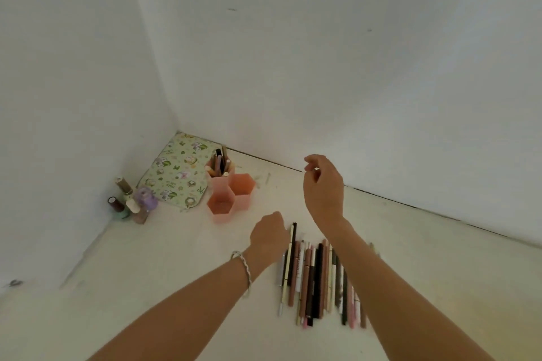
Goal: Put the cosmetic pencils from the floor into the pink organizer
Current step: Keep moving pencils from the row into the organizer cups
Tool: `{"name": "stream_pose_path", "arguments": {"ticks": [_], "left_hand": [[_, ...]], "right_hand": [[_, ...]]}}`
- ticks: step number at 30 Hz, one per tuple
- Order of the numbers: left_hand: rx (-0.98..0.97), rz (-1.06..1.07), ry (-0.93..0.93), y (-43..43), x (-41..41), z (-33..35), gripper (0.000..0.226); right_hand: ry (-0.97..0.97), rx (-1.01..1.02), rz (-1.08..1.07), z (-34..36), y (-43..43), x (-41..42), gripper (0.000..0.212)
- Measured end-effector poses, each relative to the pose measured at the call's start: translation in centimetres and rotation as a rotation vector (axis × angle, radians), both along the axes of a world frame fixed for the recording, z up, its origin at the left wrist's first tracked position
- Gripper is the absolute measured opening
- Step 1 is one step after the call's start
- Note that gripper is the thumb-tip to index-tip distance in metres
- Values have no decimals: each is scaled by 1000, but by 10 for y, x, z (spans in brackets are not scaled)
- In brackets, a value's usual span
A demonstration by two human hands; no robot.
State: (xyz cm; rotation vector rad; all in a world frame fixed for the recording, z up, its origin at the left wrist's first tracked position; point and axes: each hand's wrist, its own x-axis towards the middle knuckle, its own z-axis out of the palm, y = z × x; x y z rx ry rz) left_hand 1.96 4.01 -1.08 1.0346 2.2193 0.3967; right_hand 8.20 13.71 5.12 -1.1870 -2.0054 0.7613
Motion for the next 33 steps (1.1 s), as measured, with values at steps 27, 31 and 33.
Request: {"name": "stream_pose_path", "arguments": {"ticks": [27, 31, 33], "left_hand": [[671, 364, -171, 1, -40, 65, 14], [671, 377, -218, -4, -38, 63, 16], [674, 380, -230, -6, -38, 62, 16]], "right_hand": [[-904, -165, 117, -78, -44, 13, 12], [-938, -164, 70, -83, -47, 8, 13], [-941, -183, 67, -85, -49, 7, 15]]}}
